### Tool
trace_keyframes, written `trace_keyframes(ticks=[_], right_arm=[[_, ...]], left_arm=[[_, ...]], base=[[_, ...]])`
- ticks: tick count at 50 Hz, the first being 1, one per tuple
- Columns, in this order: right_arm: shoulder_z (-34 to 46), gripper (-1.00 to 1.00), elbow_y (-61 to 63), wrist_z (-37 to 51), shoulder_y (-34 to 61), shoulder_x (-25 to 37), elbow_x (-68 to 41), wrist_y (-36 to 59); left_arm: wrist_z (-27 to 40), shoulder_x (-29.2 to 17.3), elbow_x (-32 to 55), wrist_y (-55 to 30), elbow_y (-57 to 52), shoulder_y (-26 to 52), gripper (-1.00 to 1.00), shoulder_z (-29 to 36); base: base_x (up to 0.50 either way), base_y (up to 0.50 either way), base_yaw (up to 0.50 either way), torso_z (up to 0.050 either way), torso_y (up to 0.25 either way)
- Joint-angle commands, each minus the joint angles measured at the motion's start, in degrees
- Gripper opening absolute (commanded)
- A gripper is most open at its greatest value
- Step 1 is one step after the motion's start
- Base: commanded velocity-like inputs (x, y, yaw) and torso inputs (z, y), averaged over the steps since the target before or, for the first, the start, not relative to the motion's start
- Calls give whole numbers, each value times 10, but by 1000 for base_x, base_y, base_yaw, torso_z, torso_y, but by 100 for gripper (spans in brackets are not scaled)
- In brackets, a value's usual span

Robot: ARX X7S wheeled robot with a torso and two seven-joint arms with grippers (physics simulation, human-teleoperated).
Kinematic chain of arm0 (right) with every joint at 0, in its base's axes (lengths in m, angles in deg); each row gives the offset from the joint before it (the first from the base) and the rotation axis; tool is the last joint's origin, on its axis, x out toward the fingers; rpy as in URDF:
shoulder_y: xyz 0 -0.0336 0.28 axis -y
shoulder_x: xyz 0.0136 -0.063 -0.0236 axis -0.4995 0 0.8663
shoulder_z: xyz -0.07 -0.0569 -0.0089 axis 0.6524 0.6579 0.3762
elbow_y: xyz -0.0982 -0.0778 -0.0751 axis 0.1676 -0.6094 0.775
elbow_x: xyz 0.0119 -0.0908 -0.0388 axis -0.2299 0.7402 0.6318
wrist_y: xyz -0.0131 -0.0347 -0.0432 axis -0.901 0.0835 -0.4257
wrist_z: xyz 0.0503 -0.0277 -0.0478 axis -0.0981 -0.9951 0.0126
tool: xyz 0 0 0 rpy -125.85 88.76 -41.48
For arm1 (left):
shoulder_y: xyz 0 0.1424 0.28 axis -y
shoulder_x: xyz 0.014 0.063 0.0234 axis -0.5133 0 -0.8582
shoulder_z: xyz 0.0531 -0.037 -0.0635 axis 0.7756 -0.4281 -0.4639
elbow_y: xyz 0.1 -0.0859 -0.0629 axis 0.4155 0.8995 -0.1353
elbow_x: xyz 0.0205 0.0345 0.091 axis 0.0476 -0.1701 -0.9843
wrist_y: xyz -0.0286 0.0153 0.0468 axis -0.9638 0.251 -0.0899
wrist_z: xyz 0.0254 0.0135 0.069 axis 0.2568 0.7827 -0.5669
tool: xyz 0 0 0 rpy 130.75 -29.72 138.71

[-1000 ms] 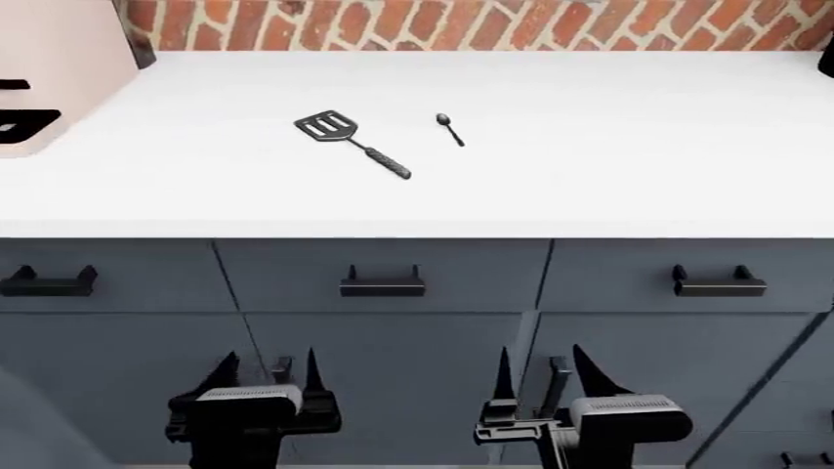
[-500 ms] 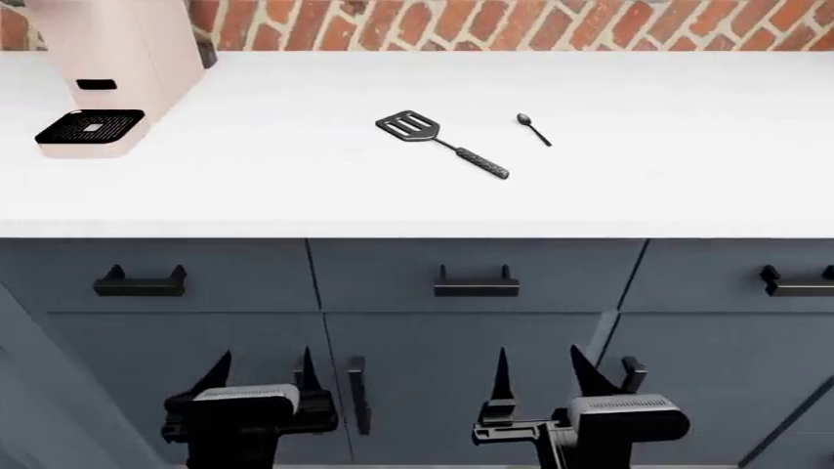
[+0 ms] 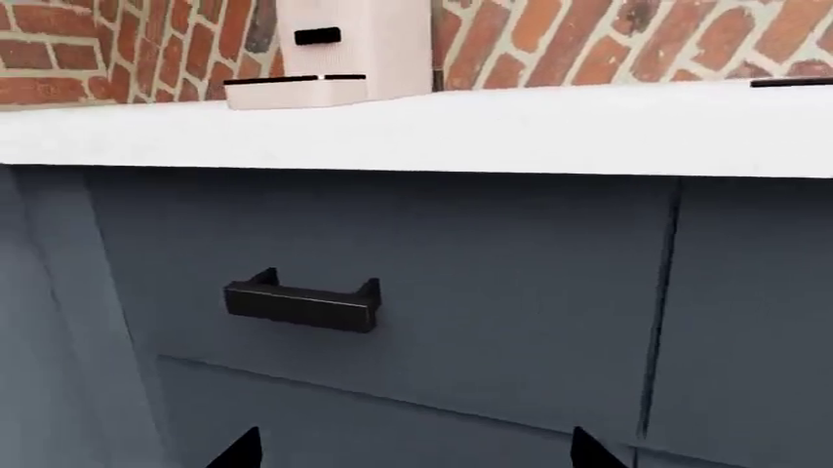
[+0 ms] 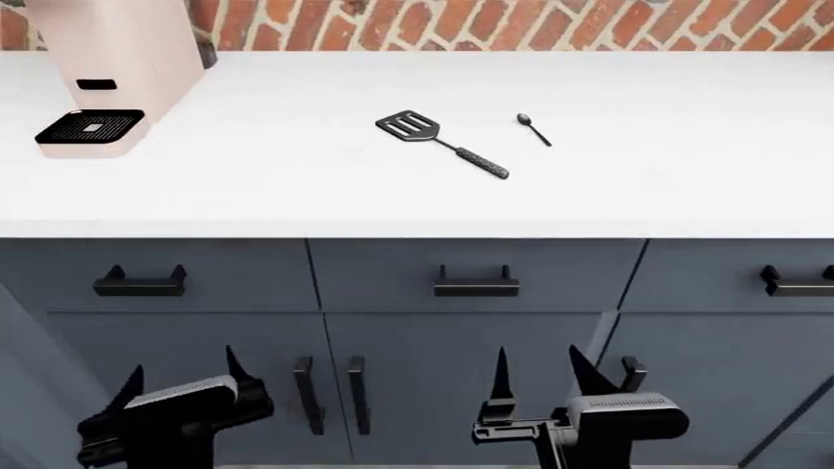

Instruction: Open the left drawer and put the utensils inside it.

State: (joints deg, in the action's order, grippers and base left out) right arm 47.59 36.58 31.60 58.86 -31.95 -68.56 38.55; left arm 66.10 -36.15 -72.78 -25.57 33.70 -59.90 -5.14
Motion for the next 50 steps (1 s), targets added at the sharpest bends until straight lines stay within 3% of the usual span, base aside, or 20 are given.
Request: trace_keyframes(ticks=[1,8,14,29,50], right_arm=[[4,100,-8,3,4,2,-4,0],[8,100,-12,5,5,4,-4,-2],[12,100,-10,7,4,6,-4,-3],[18,100,-6,24,6,9,5,6],[22,100,-10,33,44,22,-9,73]], left_arm=[[136,-3,-51,17,-35,-39,100,-90],[269,28,-107,27,-57,-62,100,-160],[306,38,-118,51,-81,-84,100,-181],[304,32,-104,68,-78,-87,100,-169],[294,23,-74,45,-65,-77,100,-158]], base=[[0,0,0,0,0],[0,0,0,0,0],[0,0,0,0,0],[223,310,0,0,0],[0,0,0,0,0]])
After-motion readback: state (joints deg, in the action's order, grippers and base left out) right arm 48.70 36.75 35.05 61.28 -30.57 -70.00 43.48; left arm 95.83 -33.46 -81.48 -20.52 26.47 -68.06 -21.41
